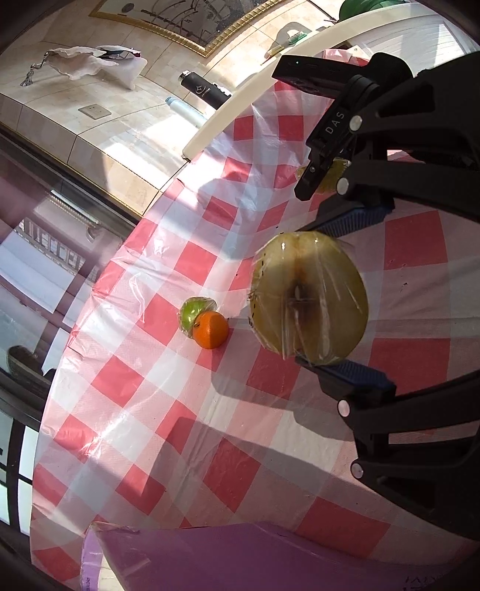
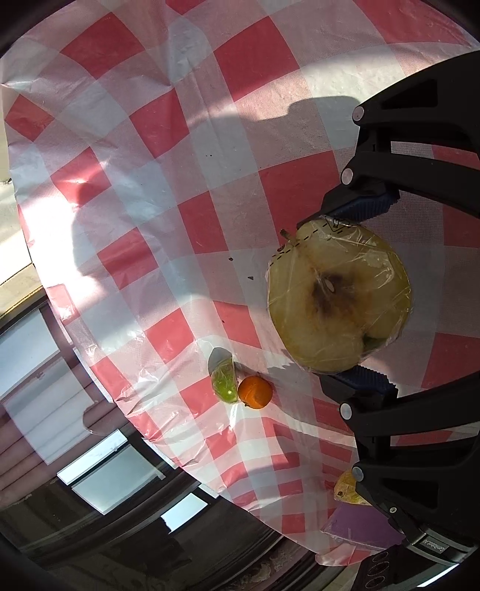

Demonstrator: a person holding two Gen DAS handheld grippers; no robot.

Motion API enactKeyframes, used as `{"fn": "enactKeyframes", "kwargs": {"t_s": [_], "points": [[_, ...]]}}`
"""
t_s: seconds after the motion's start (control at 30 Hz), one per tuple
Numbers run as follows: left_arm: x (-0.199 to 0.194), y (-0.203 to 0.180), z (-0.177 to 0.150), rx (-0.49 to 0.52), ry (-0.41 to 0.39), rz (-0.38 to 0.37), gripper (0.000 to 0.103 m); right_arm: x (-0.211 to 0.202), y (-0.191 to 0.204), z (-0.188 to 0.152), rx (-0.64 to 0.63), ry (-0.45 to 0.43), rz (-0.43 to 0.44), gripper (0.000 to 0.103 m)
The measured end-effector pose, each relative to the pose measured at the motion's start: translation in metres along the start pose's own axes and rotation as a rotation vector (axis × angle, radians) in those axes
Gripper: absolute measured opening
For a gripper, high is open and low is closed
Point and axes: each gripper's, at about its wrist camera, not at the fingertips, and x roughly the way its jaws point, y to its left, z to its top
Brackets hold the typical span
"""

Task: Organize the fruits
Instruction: 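Carry the halved guava and pear over the white box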

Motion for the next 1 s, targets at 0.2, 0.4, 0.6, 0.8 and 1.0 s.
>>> {"fn": "enactKeyframes", "kwargs": {"t_s": [0.2, 0.4, 0.6, 0.8, 1.0], "points": [[-0.058, -0.005, -0.021, 0.013, -0.056, 0.004, 0.059, -0.056, 0.012, -0.042, 0.060, -0.097, -0.011, 0.064], [-0.146, -0.023, -0.033, 0.074, -0.145, -0.077, 0.060, -0.104, 0.051, -0.100, -0.010, -0.109, 0.027, 0.064], [-0.220, -0.029, -0.017, 0.116, -0.241, -0.064, 0.060, -0.129, 0.119, -0.112, -0.164, -0.130, 0.080, 0.064], [-0.281, -0.014, -0.001, 0.173, -0.350, 0.056, 0.060, -0.152, 0.190, -0.121, -0.289, -0.178, 0.156, 0.064], [-0.314, 0.025, 0.012, 0.214, -0.380, 0.255, 0.060, -0.151, 0.272, -0.151, -0.513, -0.120, 0.216, 0.064]]}}
